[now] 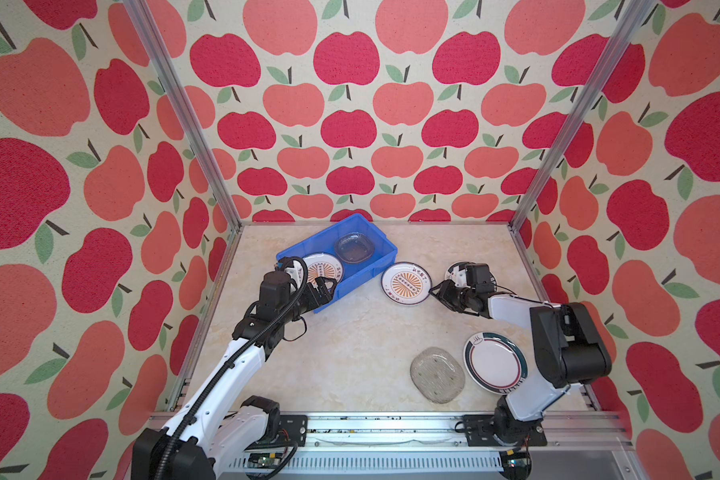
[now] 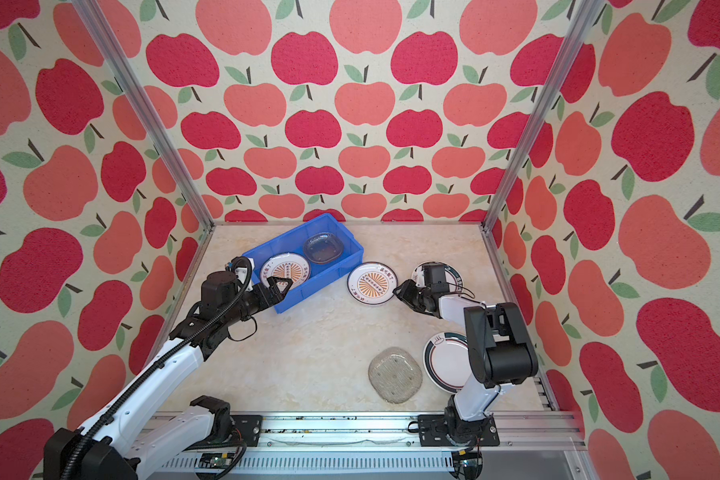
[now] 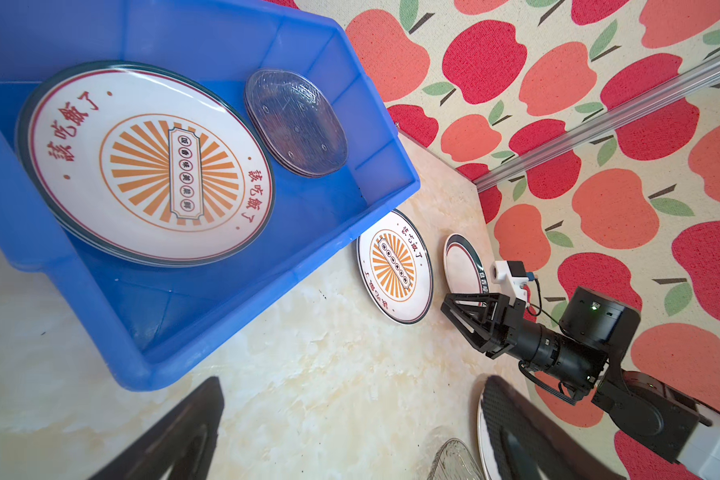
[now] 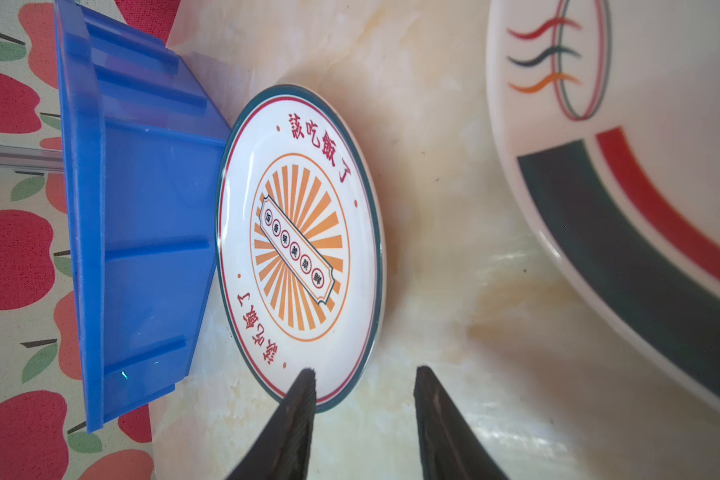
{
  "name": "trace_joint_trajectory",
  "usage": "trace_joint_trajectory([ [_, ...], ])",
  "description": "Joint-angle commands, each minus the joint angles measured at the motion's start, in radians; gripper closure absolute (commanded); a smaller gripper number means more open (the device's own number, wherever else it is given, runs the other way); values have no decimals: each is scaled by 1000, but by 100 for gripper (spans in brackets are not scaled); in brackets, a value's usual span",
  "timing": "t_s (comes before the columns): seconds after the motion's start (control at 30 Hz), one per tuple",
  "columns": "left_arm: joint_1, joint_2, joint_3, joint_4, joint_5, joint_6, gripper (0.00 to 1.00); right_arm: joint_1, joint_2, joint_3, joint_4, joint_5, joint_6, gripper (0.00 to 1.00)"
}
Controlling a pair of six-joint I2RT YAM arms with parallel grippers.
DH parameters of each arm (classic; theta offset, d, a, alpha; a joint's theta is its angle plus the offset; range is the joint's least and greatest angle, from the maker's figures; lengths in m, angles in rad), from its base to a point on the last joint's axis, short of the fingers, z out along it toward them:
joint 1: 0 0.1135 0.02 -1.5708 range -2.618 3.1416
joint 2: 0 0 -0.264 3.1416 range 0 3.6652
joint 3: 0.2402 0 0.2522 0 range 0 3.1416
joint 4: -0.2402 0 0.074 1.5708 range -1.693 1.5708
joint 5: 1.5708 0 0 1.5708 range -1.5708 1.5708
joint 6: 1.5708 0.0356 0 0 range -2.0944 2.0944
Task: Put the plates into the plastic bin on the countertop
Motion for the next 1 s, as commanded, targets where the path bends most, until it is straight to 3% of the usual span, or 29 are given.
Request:
trace_joint_trajectory([
  [0.0, 11, 5, -14, 24, 19, -16, 1, -8, 49, -11, 104, -35, 49, 58],
  [0.23, 12, 7, -42, 52, 24, -44, 1, -16, 139, 12, 198, -68, 108, 62],
  [0.77, 40, 2, -43, 14, 13, -27, 1, -17, 192, 11, 286, -80, 155, 71],
  [0.97, 55, -9, -48, 1, 18, -23, 1, -16, 205, 14, 300, -82, 166, 81],
])
